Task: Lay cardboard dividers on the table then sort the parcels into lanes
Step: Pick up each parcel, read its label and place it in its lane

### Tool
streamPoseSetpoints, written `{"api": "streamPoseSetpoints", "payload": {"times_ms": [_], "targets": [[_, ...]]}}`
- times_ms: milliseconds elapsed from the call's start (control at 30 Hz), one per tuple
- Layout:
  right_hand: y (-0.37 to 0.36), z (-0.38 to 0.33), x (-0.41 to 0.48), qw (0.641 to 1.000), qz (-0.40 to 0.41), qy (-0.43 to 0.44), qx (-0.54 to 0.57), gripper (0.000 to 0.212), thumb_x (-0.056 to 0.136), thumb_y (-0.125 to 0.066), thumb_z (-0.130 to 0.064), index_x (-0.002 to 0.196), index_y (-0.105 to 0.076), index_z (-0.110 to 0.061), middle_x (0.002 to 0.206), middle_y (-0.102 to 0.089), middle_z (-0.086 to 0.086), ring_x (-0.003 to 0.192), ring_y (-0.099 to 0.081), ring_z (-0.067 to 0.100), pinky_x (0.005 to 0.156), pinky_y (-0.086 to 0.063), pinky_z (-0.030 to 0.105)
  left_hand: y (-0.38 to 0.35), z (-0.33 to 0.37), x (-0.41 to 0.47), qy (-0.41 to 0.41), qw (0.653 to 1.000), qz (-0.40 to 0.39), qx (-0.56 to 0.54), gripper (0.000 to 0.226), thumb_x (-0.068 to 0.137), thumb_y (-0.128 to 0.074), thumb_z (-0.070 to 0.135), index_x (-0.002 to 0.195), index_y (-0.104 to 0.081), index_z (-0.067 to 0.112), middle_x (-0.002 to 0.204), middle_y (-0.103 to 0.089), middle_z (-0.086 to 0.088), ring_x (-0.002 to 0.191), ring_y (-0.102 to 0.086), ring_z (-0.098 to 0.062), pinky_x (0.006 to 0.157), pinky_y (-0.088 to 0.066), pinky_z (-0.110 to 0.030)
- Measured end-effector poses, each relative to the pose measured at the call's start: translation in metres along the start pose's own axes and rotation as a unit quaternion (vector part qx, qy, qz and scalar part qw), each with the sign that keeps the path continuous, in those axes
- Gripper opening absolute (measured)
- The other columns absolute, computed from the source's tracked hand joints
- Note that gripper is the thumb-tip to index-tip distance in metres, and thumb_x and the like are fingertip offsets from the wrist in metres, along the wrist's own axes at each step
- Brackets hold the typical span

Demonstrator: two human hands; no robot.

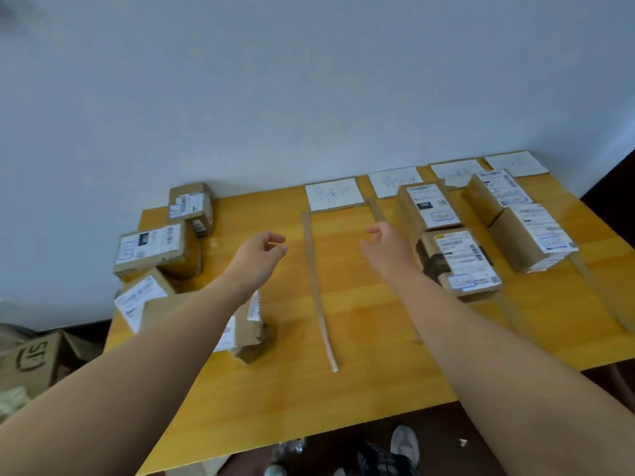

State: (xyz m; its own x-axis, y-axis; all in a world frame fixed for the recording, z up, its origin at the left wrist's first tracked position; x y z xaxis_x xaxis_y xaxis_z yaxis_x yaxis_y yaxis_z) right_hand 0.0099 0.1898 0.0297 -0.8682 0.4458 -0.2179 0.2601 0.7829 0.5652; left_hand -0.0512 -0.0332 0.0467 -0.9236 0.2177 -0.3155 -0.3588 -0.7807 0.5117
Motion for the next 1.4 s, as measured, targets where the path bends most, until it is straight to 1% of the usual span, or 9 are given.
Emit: {"api": "streamPoseSetpoints", "payload": {"times_ms": [167,433,667,767,833,933,1067,1200,1400], "targets": [[-0.09,-0.029,-0.044,0.999,-0.035,-0.022,0.022,0.034,0.097,-0.051,-0.022,0.13,-0.048,-0.017,0.132,-0.052,0.007,0.104,-0.053,0.019,0.08,-0.042,0.03,0.067,-0.048,-0.009,-0.019,0.999,-0.004,0.034,0.028,0.097,-0.052,0.026,0.121,-0.058,0.014,0.11,-0.058,-0.006,0.097,-0.054,-0.021,0.08,-0.041,-0.031],[-0.171,-0.045,-0.088,0.996,-0.036,-0.057,0.056,0.032,0.091,-0.058,-0.019,0.123,-0.055,-0.014,0.119,-0.057,0.008,0.101,-0.054,0.018,0.086,-0.042,0.027,0.117,-0.116,-0.028,-0.009,0.996,-0.026,0.081,0.034,0.099,-0.048,0.027,0.13,-0.052,0.015,0.124,-0.055,-0.004,0.104,-0.049,-0.017,0.082,-0.037,-0.029],[-0.195,-0.027,-0.109,0.989,-0.052,-0.115,0.071,0.039,0.092,-0.058,-0.027,0.129,-0.049,-0.018,0.115,-0.057,0.003,0.096,-0.055,0.017,0.066,-0.04,0.023,0.132,-0.16,-0.03,0.051,0.986,0.02,0.159,0.052,0.092,-0.055,0.036,0.139,-0.041,0.018,0.142,-0.035,-0.013,0.13,-0.035,-0.033,0.104,-0.038,-0.048],[-0.197,-0.021,-0.114,0.988,-0.054,-0.133,0.065,0.049,0.093,-0.058,-0.033,0.136,-0.044,-0.014,0.116,-0.053,0.003,0.103,-0.055,0.02,0.084,-0.047,0.029,0.137,-0.169,-0.036,0.117,0.976,0.046,0.178,0.072,0.089,-0.057,0.045,0.146,-0.028,0.011,0.145,-0.029,-0.016,0.133,-0.029,-0.036,0.108,-0.034,-0.048],[-0.199,-0.017,-0.115,0.988,-0.051,-0.139,0.053,0.051,0.094,-0.056,-0.035,0.138,-0.045,-0.013,0.121,-0.054,0.005,0.111,-0.056,0.023,0.096,-0.05,0.04,0.137,-0.177,-0.038,0.142,0.97,0.024,0.196,0.072,0.09,-0.054,0.049,0.142,-0.033,0.004,0.141,-0.035,-0.019,0.131,-0.035,-0.037,0.106,-0.037,-0.047],[-0.203,-0.018,-0.117,0.984,-0.059,-0.148,0.079,0.038,0.096,-0.054,-0.027,0.13,-0.05,-0.01,0.113,-0.055,0.004,0.1,-0.058,0.021,0.085,-0.054,0.036,0.132,-0.189,-0.042,0.16,0.984,-0.007,0.079,0.071,0.086,-0.06,0.05,0.138,-0.04,0.005,0.132,-0.042,-0.018,0.119,-0.048,-0.036,0.094,-0.05,-0.049],[-0.191,-0.028,-0.123,0.975,-0.028,-0.155,0.156,0.037,0.094,-0.057,-0.036,0.119,-0.043,-0.013,0.095,-0.05,-0.003,0.081,-0.054,0.016,0.075,-0.054,0.032,0.136,-0.175,-0.049,0.084,0.996,0.004,-0.037,0.069,0.087,-0.062,0.044,0.143,-0.033,0.016,0.132,-0.049,-0.008,0.115,-0.053,-0.03,0.095,-0.049,-0.047],[-0.154,-0.044,-0.124,0.976,0.041,-0.108,0.186,0.042,0.091,-0.057,-0.048,0.113,-0.041,-0.017,0.106,-0.055,0.006,0.068,-0.047,0.012,0.059,-0.041,0.027,0.146,-0.137,-0.05,-0.027,0.995,-0.002,-0.099,0.059,0.095,-0.057,0.03,0.146,-0.03,0.018,0.125,-0.054,-0.005,0.11,-0.056,-0.023,0.088,-0.05,-0.035],[-0.108,-0.073,-0.12,0.972,0.099,-0.036,0.209,0.039,0.092,-0.058,-0.045,0.111,-0.044,-0.014,0.11,-0.06,0.011,0.067,-0.048,0.009,0.059,-0.039,0.023,0.154,-0.087,-0.046,-0.12,0.983,0.044,-0.135,0.05,0.097,-0.051,0.031,0.144,-0.033,0.026,0.123,-0.052,-0.006,0.105,-0.058,-0.02,0.081,-0.054,-0.032]]}}
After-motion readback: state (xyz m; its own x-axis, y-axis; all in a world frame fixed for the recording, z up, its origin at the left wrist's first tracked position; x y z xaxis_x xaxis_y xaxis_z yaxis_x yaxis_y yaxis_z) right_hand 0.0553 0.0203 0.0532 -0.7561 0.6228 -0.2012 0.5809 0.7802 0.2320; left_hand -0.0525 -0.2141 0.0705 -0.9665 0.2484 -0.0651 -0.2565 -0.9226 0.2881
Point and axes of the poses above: each hand's wrist, its own x-axis towards the middle knuckle, its own y-axis out of the back of the hand, z = x × y, the point moved 4 cm from there along x, towards the middle knuckle
